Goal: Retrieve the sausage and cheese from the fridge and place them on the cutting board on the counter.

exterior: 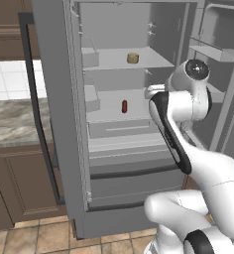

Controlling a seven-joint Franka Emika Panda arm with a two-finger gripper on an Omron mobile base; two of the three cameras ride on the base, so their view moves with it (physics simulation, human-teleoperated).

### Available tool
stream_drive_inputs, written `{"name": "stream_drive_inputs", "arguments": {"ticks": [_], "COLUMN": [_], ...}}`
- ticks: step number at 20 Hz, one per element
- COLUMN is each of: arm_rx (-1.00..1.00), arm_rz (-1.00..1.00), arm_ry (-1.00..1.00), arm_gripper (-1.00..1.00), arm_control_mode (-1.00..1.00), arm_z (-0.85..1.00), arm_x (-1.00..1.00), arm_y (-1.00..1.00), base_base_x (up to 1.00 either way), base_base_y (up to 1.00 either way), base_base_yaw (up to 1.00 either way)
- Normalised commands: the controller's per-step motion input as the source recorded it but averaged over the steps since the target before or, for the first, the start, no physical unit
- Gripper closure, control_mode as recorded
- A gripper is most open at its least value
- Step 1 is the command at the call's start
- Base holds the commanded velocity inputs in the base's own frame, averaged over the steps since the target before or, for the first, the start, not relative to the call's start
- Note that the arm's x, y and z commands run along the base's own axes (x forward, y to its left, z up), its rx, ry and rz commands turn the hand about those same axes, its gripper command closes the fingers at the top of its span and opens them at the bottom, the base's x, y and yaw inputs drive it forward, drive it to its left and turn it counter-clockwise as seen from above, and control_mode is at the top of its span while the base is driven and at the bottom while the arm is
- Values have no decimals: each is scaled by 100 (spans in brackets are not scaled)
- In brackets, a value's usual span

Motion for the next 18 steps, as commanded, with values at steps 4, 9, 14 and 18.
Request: {"name": "stream_drive_inputs", "arguments": {"ticks": [4, 9, 14, 18], "arm_rx": [7, 2, -5, -3], "arm_rz": [0, 2, 0, 0], "arm_ry": [0, 0, -9, -11], "arm_gripper": [-100, -100, -100, -100], "arm_control_mode": [-100, -100, -100, -100], "arm_z": [78, 44, -11, 0], "arm_x": [-37, -48, -90, -79], "arm_y": [1, 6, 3, 0], "base_base_x": [0, 0, 0, 0], "base_base_y": [0, 0, 0, 0], "base_base_yaw": [0, 0, 0, 0]}}
